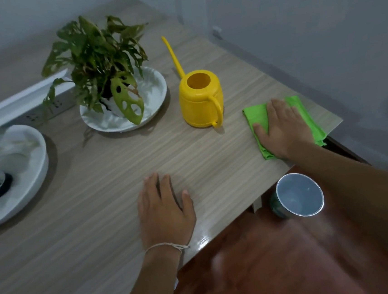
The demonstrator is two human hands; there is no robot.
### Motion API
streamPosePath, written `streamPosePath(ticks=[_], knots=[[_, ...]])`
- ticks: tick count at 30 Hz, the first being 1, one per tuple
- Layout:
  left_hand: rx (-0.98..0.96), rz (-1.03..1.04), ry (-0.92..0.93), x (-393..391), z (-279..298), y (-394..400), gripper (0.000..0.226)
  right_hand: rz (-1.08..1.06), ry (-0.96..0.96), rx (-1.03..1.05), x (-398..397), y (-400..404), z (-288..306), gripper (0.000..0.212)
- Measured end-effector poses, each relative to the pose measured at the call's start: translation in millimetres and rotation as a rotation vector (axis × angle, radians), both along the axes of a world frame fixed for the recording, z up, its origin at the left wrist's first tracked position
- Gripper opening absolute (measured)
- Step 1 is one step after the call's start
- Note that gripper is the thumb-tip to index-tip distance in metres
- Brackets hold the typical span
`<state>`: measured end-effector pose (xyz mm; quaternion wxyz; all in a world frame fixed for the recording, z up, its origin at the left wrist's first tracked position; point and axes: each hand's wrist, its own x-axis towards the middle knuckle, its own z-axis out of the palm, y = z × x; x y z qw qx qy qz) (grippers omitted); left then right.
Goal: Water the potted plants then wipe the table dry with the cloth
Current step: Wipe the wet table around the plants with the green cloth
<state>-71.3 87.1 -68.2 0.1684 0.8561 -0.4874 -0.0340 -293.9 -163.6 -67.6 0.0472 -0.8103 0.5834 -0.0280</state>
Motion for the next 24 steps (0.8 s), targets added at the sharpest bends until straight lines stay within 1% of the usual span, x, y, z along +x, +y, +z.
streamPosePath(ticks=[3,7,10,16,21,24], knots=[[-0.03,-0.005,0.034,0,2,0,0.059,0.016,0.001,0.002,16,34,0,0.095],[-0.163,0.016,0.203,1,5,6,0.053,0.089,0.02,-0.011,42,91,-2,0.093],[-0.244,0.051,0.293,12,6,17,0.059,0.129,0.01,-0.075,64,135,-5,0.09],[-0.116,0.032,0.233,74,8,60,0.062,0.195,0.021,-0.089,114,193,-8,0.086],[-0.033,-0.01,0.093,157,15,89,0.061,0.3,0.046,-0.075,170,239,-7,0.087],[0.018,0.016,0.028,201,11,100,0.06,0.322,0.043,-0.058,209,254,-5,0.087]])
